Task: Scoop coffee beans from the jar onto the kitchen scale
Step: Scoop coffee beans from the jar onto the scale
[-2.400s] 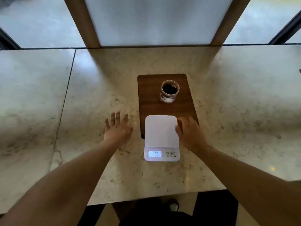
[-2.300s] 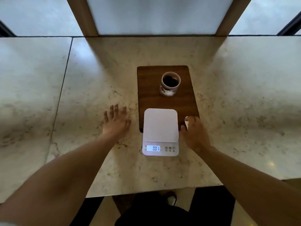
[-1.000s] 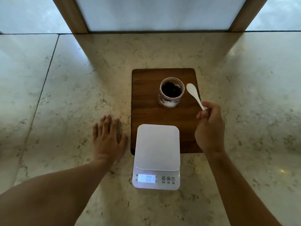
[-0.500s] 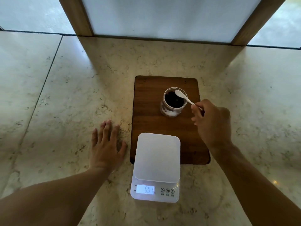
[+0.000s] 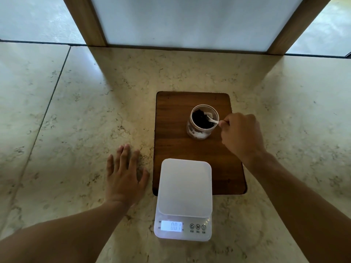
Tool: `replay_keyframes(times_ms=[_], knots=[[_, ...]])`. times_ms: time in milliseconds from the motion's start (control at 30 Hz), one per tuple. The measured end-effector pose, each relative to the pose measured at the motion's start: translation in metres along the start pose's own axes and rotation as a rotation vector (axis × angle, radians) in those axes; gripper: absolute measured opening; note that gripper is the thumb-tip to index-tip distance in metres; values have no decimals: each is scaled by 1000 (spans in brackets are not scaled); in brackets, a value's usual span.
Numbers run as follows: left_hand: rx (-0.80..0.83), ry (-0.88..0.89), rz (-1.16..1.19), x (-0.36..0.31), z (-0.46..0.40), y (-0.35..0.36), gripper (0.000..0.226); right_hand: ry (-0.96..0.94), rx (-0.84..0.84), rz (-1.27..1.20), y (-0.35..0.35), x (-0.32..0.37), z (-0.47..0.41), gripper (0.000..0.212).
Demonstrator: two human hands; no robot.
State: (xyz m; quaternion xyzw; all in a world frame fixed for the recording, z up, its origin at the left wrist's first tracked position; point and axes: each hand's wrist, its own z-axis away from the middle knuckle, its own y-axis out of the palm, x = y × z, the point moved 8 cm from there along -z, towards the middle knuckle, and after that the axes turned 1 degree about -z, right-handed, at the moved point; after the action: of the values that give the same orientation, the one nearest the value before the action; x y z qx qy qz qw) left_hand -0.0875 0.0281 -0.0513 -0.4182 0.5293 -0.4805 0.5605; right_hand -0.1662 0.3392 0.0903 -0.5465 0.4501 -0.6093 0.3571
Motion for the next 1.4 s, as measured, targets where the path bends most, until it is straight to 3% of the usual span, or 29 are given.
replay_keyframes(times_ms=[567, 1400], knots=[[-4, 11, -13, 0, 0, -1, 73, 341, 100, -407, 23, -24, -11, 24], [-8, 12, -2, -3, -1, -5, 74, 538, 183, -658, 27, -45, -3, 22]])
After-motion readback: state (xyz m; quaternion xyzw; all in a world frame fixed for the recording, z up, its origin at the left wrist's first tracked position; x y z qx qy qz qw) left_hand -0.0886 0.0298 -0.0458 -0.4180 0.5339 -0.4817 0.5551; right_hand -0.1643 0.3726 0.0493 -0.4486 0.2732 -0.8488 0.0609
